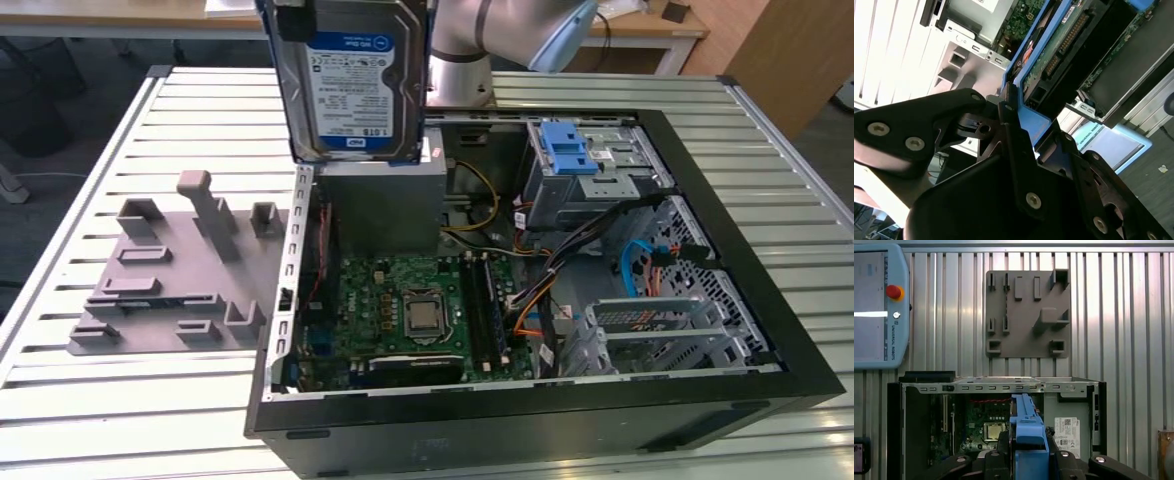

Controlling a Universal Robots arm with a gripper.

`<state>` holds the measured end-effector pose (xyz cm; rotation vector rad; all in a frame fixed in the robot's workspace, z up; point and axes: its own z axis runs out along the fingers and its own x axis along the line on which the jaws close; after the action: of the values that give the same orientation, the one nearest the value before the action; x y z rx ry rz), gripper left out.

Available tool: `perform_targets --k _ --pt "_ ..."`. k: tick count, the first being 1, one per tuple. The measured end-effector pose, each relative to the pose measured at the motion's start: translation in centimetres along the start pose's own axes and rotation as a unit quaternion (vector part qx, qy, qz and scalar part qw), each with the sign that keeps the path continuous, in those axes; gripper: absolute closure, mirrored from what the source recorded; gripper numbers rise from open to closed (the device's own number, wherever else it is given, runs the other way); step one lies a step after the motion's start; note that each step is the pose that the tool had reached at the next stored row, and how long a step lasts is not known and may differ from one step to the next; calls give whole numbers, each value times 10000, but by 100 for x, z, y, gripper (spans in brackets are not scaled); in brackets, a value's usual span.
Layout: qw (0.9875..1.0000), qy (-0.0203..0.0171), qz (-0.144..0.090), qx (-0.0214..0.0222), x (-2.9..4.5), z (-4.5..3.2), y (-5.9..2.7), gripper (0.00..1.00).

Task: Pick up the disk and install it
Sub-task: 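Pick up the disk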

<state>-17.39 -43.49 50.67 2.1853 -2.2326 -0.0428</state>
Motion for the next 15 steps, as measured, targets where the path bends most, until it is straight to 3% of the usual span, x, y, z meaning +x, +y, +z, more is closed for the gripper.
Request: perform_targets --k 15 --pt "10000 0 0 0 -4 1 -331 64"
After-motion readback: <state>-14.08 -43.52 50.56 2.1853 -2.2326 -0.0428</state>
